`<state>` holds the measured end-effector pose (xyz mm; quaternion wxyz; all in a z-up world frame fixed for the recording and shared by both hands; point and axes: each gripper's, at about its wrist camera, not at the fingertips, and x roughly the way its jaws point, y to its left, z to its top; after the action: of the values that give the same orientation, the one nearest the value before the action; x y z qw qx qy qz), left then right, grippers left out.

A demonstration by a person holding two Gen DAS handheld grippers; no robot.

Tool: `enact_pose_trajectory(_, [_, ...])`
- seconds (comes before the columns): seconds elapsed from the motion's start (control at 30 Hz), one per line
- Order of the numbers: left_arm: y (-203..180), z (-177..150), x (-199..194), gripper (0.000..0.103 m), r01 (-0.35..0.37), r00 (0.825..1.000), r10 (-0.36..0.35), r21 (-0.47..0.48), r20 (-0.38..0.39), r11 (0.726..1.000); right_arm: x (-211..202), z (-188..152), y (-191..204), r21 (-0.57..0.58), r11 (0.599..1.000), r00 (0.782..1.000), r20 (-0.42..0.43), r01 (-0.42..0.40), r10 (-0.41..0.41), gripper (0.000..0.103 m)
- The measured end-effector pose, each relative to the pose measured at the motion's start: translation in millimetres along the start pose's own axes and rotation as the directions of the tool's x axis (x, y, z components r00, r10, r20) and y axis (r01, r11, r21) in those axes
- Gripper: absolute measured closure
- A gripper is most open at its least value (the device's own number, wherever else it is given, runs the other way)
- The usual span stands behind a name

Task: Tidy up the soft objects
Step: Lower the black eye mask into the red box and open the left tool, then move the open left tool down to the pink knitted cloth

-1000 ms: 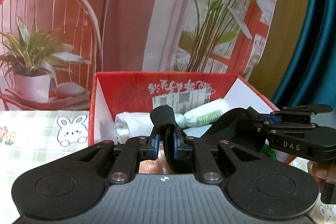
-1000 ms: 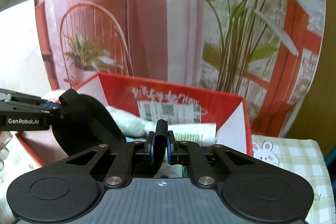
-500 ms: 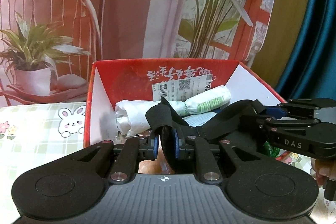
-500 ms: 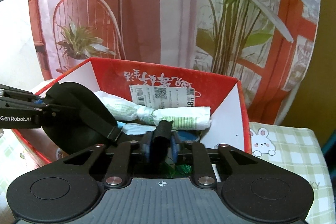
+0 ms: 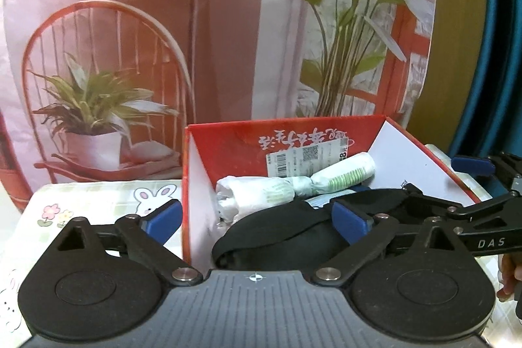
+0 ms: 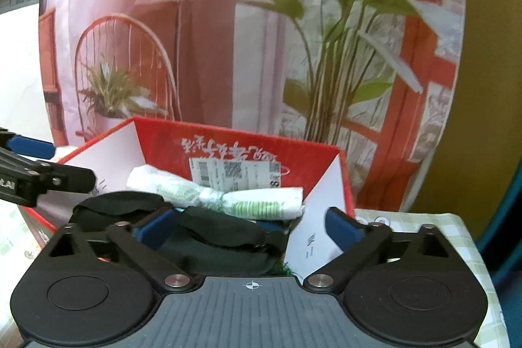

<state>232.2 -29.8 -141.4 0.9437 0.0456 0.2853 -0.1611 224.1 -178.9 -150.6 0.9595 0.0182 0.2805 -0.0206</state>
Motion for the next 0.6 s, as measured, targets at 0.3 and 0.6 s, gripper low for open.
enact_pose_trajectory(0.3, [13.9,-20.6,-35.6,0.000,0.005,1.000,-0.004,-0.062,0.026,0.998,-33.8,-17.3,-3.8,0.083,0.996,0.999,0.029,0.014,-0.017,0.000])
enact_pose_trajectory(0.6, [19.6,-63.6,-45.4,0.000,0.008,1.000,-0.011,-0.117,-0.026,0.993,-71.5,-55.6,14.4,0.057,0.998,0.999,0.033,0.003,-0.005,0.000])
